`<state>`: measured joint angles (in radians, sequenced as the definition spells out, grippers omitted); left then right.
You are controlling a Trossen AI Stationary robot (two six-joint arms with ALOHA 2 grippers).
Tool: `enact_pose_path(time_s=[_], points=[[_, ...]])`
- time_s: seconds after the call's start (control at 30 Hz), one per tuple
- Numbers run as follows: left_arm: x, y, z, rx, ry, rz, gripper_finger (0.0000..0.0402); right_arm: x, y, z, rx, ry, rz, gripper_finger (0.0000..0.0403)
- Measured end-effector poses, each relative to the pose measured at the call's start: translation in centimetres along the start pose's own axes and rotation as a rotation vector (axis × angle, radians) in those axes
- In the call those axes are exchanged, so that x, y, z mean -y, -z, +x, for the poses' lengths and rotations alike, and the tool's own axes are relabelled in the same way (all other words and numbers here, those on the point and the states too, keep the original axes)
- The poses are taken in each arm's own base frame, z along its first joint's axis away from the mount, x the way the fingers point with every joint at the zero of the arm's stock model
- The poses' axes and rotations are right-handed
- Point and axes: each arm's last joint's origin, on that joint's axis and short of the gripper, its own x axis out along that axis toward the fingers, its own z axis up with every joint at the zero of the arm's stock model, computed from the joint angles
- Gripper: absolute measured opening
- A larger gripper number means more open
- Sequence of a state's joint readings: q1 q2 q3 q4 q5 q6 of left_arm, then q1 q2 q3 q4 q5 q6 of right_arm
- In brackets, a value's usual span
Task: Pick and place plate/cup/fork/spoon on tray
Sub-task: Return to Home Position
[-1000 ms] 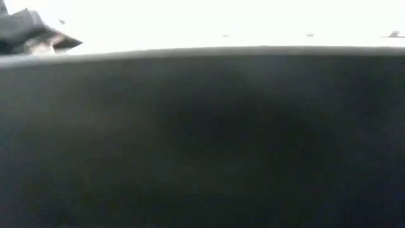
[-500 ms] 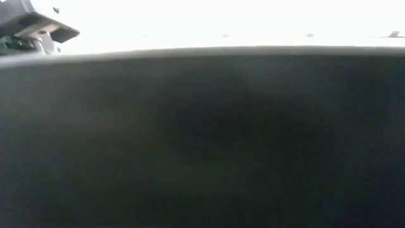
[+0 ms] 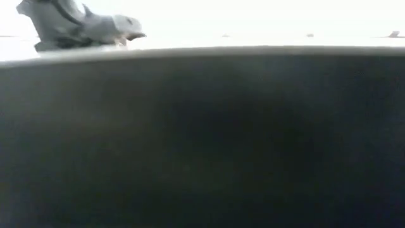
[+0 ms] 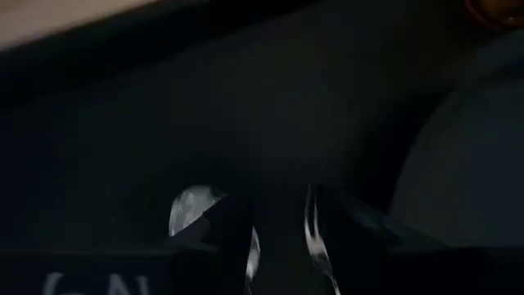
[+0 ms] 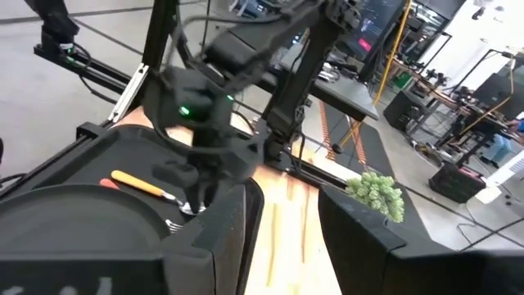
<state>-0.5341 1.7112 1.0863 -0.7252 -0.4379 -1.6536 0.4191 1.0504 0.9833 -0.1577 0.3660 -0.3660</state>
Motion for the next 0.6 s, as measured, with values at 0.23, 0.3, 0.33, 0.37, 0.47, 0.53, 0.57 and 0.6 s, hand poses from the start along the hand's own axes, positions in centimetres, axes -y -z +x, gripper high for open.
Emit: enact_pose_path(time_s=[0.23,0.3,0.33,0.37,0.47,0.53,0.57,0.6], points=[[1.1,-2.9,2.2,-0.045,0.046,0.111,0.0143,0.0,0.0,0.0,-0.005,-0.003,-0.002,0.0162],[1.4,-3.3,2.7,-0.060,0.065,0.115,0.0143,0.0,0.1,0.0,-0.007,-0.002,-0.003,0.0162],[1.3,-3.3,2.9,-0.071,0.053,0.130,0.0143,0.0,0.1,0.0,-0.006,-0.002,-0.003,0.0162],[1.2,-3.1,3.2,-0.083,0.044,0.142,0.0143,0.0,0.0,0.0,-0.005,-0.002,-0.002,0.0162],[1.3,-2.7,3.9,-0.113,0.037,0.170,0.0143,0.0,0.1,0.0,-0.008,-0.004,-0.004,0.0162],[1.3,-2.5,4.2,-0.127,0.038,0.181,0.0143,0.0,0.1,0.0,-0.010,-0.004,-0.004,0.0162],[1.3,-2.4,4.3,-0.128,0.036,0.190,0.0143,0.0,0.1,0.0,-0.010,-0.005,-0.004,0.0162],[1.3,-2.3,4.3,-0.128,0.036,0.200,0.0143,0.0,0.1,0.0,-0.007,-0.004,-0.003,0.0162]])
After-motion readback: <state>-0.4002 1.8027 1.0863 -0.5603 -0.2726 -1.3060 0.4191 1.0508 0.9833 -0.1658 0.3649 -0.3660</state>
